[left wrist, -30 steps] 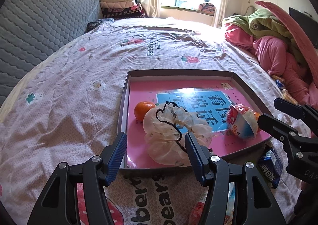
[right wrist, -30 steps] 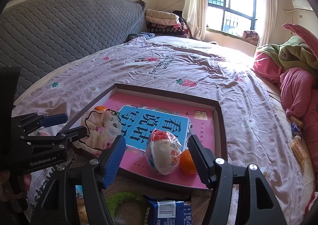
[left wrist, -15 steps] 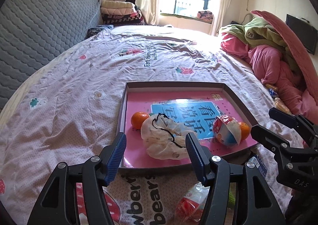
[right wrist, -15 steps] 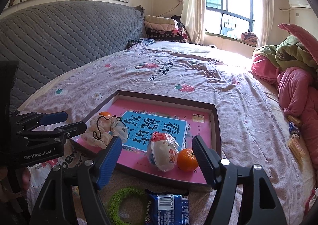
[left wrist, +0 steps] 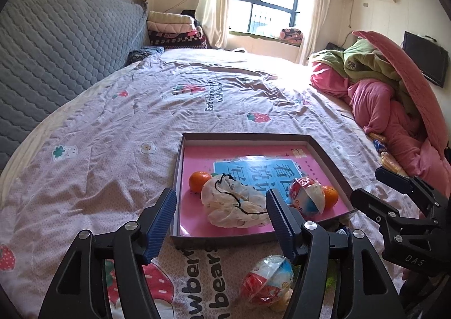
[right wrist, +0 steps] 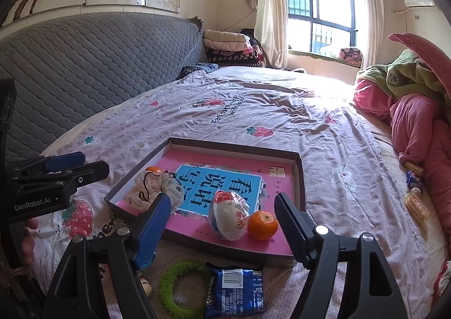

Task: Organize objects
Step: 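Move the right tool toward the blue snack packet while the left tool approaches the wrapped ball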

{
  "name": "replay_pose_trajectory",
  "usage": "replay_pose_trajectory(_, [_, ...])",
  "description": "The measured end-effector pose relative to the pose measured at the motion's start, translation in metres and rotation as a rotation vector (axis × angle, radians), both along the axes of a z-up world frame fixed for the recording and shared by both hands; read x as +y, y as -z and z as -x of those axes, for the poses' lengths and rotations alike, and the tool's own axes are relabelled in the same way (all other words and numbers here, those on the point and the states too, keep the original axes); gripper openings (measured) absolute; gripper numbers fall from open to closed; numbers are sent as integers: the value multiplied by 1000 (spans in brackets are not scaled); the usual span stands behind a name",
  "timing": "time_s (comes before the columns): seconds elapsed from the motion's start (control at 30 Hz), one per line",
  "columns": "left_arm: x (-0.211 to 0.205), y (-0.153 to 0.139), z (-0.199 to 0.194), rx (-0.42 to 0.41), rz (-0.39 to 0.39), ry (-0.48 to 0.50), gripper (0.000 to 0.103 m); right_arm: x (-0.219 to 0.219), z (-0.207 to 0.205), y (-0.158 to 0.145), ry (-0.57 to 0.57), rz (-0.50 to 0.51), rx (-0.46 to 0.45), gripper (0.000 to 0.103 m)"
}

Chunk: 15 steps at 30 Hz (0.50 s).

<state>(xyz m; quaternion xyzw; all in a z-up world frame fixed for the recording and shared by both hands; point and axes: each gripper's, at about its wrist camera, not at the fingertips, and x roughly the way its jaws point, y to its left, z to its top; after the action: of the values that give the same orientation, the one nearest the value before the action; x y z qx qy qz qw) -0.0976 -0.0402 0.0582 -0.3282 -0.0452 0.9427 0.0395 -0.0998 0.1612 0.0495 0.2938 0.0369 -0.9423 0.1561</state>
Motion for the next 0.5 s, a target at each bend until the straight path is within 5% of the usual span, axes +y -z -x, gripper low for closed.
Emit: replay_pose_trajectory(0.5, [15, -1, -26, -9, 25, 38, 68, 13, -25, -3, 10, 14, 4, 80])
